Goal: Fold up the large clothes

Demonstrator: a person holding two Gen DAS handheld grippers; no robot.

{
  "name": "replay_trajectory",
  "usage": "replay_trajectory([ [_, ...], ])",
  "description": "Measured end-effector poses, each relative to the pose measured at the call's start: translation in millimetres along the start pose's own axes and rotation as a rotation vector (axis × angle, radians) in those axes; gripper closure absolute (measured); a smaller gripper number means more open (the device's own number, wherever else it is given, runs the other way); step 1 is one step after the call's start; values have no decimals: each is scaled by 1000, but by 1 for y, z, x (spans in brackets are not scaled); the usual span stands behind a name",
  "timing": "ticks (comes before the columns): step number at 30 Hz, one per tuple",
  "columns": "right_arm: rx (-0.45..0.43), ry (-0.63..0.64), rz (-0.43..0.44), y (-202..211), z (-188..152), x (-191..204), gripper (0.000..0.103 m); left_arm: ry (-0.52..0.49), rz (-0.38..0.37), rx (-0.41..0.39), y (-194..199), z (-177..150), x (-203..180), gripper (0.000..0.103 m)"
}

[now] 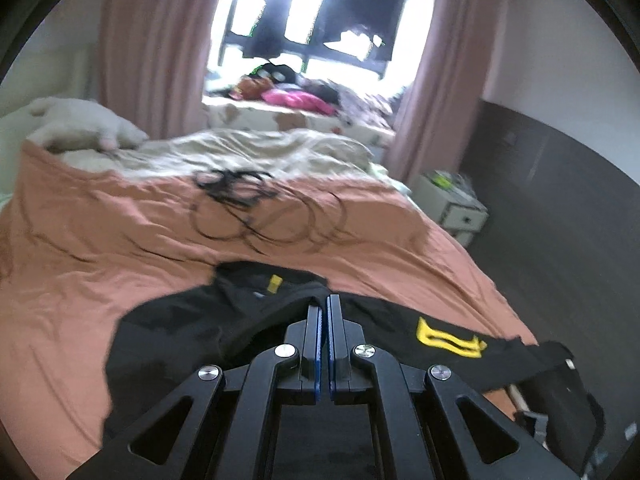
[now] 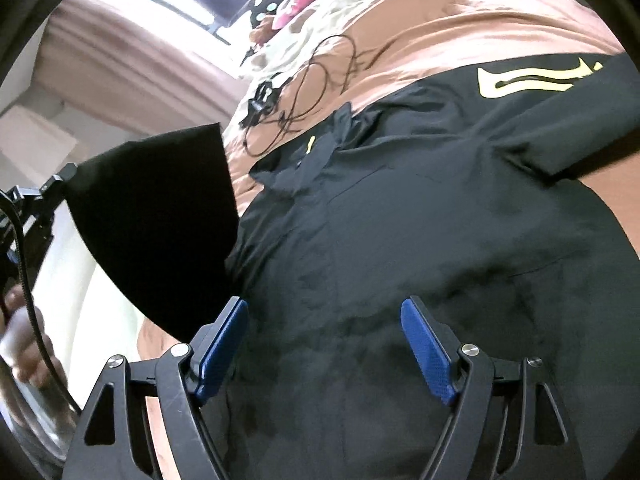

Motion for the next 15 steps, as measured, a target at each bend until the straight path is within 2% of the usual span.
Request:
replay_trajectory([
  [1,-4,-3,0,2,1,-1,24,-16,-20,39,-8,-5,-9,101],
  [2,-6,-2,2,4,2,-1,24,-33,-52,101,-19,-13,-17,96],
  [4,-2,5,6,4,1,1,24,-40,-125,208,-34,-31,-24,75],
  [5,2,7,7,3,0,2,24,-26,-169,262,-40,-45,-23,53],
  [6,8,9,7,2,0,3,24,-16,-188,279,-42,-51,-20,35],
  [8,23,14,4,-2,-3,3,24,24,-221,298,-39,-71,-8,19],
  [9,31,18,0,-3,-5,4,24,44,-228,299,-34,-78,-3,14],
  [11,42,25,-5,-7,-6,4,24,84,-215,298,-28,-89,12,14],
  [15,65,58,-23,-16,-14,11,24,158,-100,258,-10,-114,59,14],
])
Point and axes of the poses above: each gripper's, at about its wrist camera, not at the fingertips, and y roughly against the way its jaws point, x to its left, z to its top, the point moved 3 cm from there along -y, roughly the way its jaws point, and after that the axes turned 8 degrees about z, right-handed, at the moved point
